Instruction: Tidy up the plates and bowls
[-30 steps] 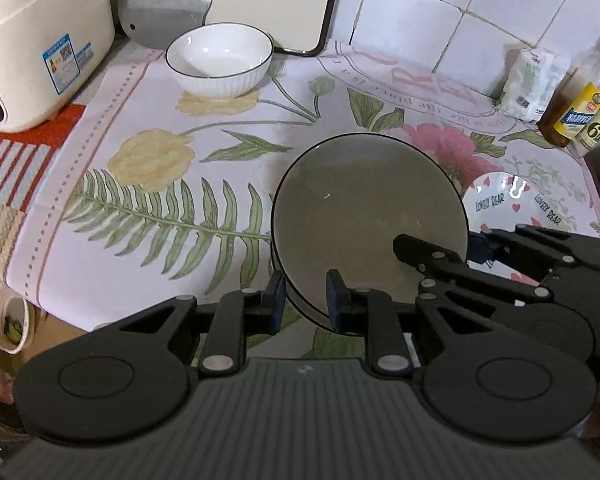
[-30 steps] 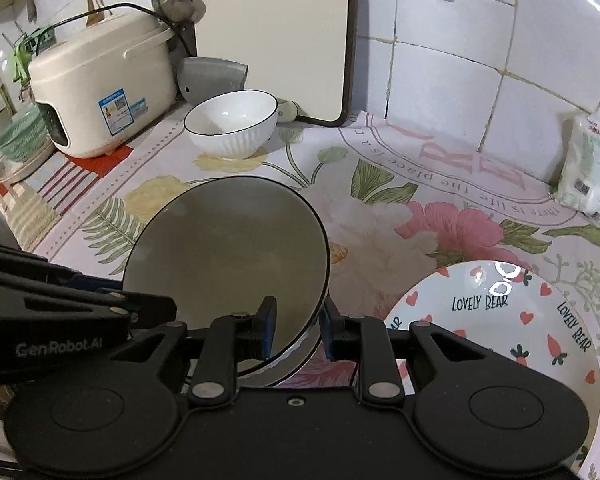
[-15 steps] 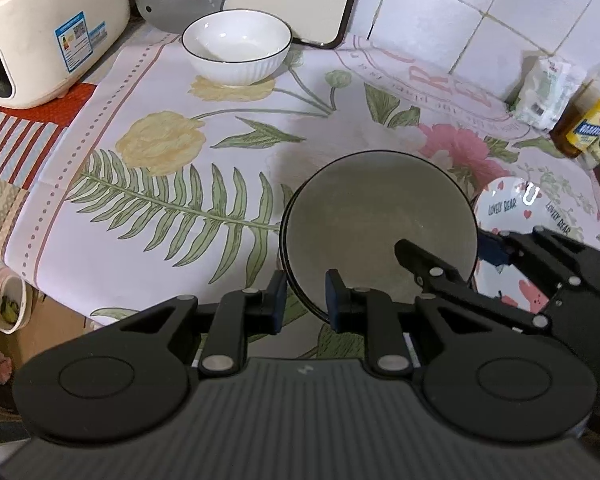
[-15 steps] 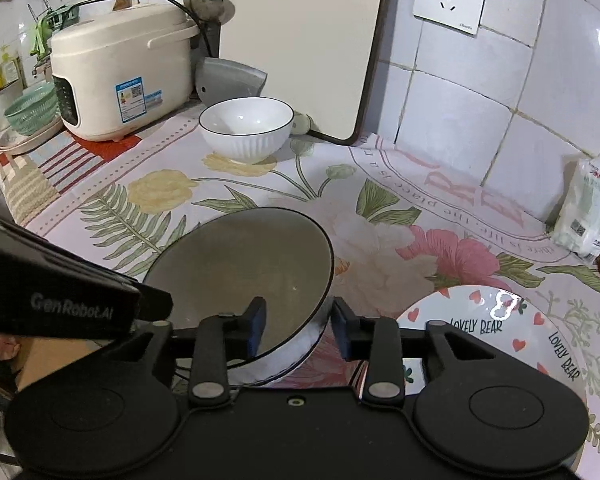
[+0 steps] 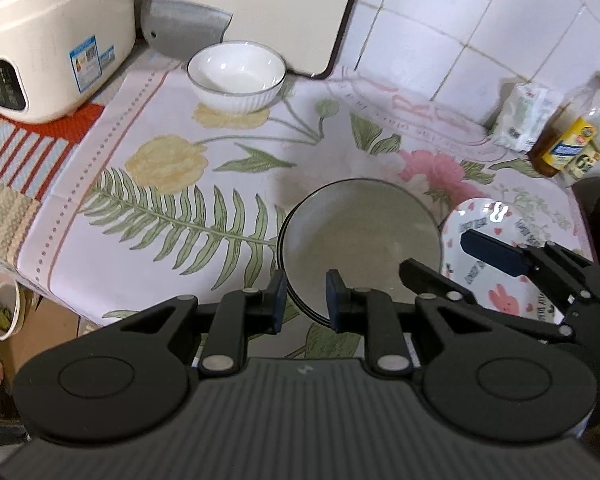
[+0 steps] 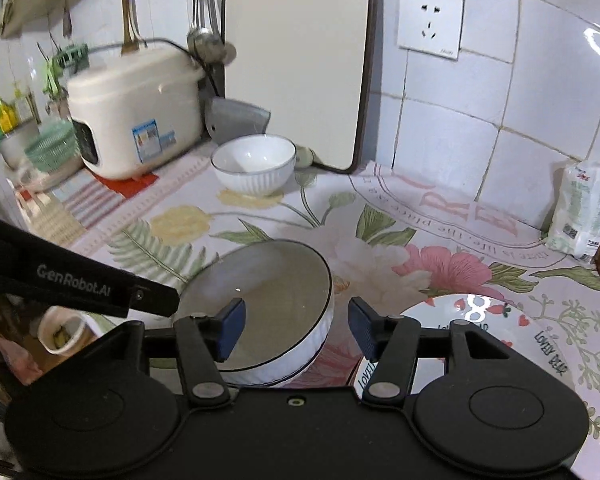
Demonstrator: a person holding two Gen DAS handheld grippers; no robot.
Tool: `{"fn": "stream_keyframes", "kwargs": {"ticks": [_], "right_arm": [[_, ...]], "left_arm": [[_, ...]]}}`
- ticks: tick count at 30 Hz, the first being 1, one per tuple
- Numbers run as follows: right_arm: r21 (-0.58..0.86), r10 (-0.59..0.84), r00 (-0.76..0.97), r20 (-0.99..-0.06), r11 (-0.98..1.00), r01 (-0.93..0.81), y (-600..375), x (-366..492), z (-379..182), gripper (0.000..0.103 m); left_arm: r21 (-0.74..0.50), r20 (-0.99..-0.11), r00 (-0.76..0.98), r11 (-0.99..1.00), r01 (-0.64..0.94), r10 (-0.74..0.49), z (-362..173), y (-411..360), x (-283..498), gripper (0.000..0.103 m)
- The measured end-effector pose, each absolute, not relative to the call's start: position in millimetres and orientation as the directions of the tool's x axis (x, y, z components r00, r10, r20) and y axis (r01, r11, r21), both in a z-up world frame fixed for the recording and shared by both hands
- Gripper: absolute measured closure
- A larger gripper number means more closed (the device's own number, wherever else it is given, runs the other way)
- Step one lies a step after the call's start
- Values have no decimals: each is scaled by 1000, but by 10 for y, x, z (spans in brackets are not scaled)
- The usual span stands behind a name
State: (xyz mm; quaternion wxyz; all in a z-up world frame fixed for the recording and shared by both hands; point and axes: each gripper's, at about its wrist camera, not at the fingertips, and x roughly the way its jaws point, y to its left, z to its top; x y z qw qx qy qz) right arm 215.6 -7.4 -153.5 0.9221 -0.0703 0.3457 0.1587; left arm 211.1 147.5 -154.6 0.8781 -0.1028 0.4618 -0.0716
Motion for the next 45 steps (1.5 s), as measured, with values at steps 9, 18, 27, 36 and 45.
{"fn": "stream_keyframes", "kwargs": {"ticks": [9,18,27,36,45], "right_arm": [[123,338,722,-604,935,-334,-379,1903,-1030,41],[220,413,721,-556,910,-351,-525,1814,-618,39],[343,499,682,-534,865,-365,-508,2045,-437,37],[475,598,598,-534,797,-373,-371,2619,-576,37],[443,605,539,-587,796,-412,-162,3355,-906,37]], "left_arm": [[-303,-762,575,949,90,-298,-1174,1604,1881,79],[-290,-740,599,949,125,-305,-905,1676,1812,70],[-264,-705,646,954,142,-292,-749,1859,1975,62],[-255,-648,719,961,107,-252,-870,2141,2318,62],[-308,-566,787,949,74,-245,-1291,2334,2808,61]]}}
